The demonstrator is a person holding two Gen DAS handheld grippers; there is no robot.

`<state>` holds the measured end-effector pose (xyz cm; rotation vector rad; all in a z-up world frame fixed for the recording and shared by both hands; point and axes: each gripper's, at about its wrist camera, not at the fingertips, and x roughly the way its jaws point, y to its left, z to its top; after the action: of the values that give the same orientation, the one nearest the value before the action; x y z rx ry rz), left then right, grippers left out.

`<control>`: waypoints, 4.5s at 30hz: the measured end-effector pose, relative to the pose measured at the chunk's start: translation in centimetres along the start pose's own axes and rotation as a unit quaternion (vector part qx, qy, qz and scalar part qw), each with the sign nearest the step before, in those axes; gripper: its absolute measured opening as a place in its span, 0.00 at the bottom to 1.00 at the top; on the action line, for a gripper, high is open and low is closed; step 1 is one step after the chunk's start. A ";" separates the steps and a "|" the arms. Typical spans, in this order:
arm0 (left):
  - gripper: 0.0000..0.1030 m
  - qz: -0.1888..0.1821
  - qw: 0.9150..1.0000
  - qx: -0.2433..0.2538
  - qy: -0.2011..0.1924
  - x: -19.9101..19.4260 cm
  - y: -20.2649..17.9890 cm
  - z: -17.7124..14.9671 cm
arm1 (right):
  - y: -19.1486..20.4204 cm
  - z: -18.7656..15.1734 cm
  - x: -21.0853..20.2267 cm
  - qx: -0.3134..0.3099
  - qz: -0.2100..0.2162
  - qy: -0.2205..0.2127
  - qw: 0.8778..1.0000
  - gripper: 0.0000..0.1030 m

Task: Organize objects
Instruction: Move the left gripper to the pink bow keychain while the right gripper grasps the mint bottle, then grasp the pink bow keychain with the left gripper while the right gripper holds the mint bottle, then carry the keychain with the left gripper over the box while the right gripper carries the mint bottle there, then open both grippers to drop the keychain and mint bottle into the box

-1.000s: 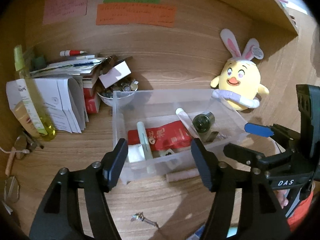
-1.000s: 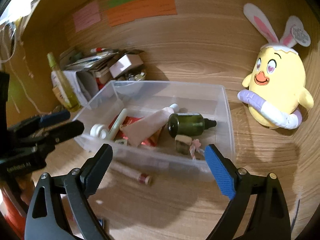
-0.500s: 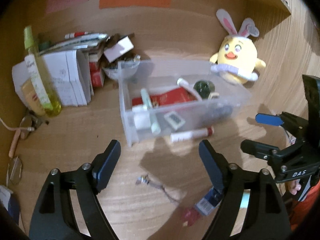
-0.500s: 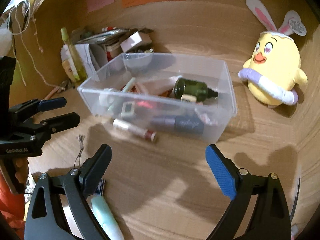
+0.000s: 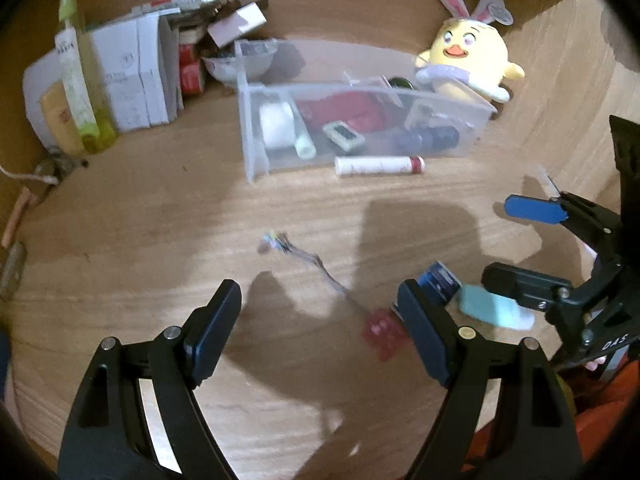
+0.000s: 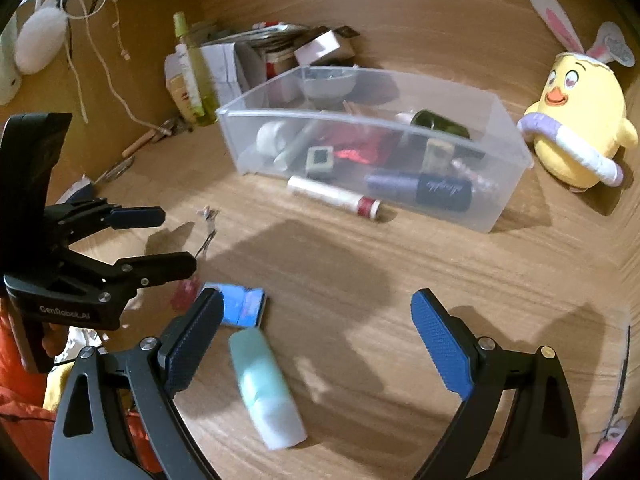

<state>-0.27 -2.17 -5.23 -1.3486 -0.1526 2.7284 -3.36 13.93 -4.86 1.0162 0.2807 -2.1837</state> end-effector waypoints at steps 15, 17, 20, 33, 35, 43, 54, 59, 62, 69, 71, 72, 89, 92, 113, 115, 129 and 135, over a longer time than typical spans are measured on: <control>0.63 0.012 1.000 -0.011 -0.009 -0.3 -0.2 -1.4 | 2.2 -2.6 0.2 -0.039 -0.006 0.021 0.999 0.66; 0.52 0.002 1.000 -0.012 -0.006 -0.4 -0.3 -1.3 | 2.3 -2.8 0.5 -0.041 -0.004 0.026 0.999 0.59; 0.48 0.010 1.000 -0.002 -0.010 -0.5 -0.6 -1.2 | 2.4 -2.8 0.4 -0.044 -0.013 0.023 0.999 0.47; 0.46 0.005 1.000 0.017 0.001 -0.4 -1.8 -1.4 | 0.9 -2.8 0.2 -0.008 -0.021 0.007 1.000 0.21; 0.38 0.029 0.999 0.022 -0.006 -0.2 -1.9 -1.4 | 0.8 -2.8 0.2 -0.003 -0.022 0.004 1.000 0.21; 0.26 0.043 0.999 0.011 -0.018 -0.1 -1.2 -1.2 | 0.0 -2.4 0.1 0.017 -0.028 -0.009 0.999 0.21; 0.26 0.041 0.996 -0.004 -0.077 -2.6 -0.5 1.1 | -1.3 -0.4 -1.2 0.033 -0.038 -0.046 0.998 0.20; 0.26 0.036 0.994 -0.007 -0.100 -3.4 -0.5 2.5 | -1.7 0.7 -2.0 0.037 -0.044 -0.066 0.996 0.20; 0.26 0.038 0.993 -0.002 -0.112 -3.8 -0.8 3.3 | -2.1 1.4 -2.4 0.039 -0.048 -0.077 0.995 0.20; 0.26 0.036 0.988 0.005 -0.147 -5.0 -1.2 5.1 | -3.1 2.6 -3.0 0.049 -0.051 -0.097 0.993 0.20; 0.26 0.035 0.987 0.005 -0.154 -5.2 -1.2 5.5 | -3.3 3.0 -3.3 0.049 -0.054 -0.103 0.992 0.20; 0.26 0.034 0.987 0.005 -0.157 -5.3 -1.2 5.8 | -3.4 3.2 -3.5 0.049 -0.055 -0.106 0.992 0.20; 0.26 0.022 0.980 -0.005 -0.200 -6.8 -0.4 9.7 | -3.8 7.1 -6.3 0.041 -0.071 -0.170 0.982 0.20; 0.26 0.018 0.978 -0.006 -0.210 -7.2 -0.4 10.5 | -3.8 7.8 -6.5 0.039 -0.073 -0.180 0.980 0.20; 0.26 0.020 0.980 -0.008 -0.200 -3.8 -0.5 14.0 | -6.0 10.3 -5.0 0.052 -0.113 -0.183 0.975 0.20; 0.26 0.031 0.981 -0.001 -0.191 -2.6 -0.8 13.9 | -6.3 10.4 -4.4 0.054 -0.119 -0.176 0.976 0.20; 0.26 0.017 0.993 -0.013 -0.119 2.8 0.0 14.2 | -7.3 10.2 -0.9 0.052 -0.137 -0.131 0.981 0.20; 0.26 0.012 0.995 -0.019 -0.100 3.8 0.3 14.1 | -7.1 10.2 0.2 0.046 -0.136 -0.114 0.983 0.20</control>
<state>-13.82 -2.61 0.28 -1.0902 -0.2042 2.8897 -14.21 14.34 1.17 0.8030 0.2238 -2.5573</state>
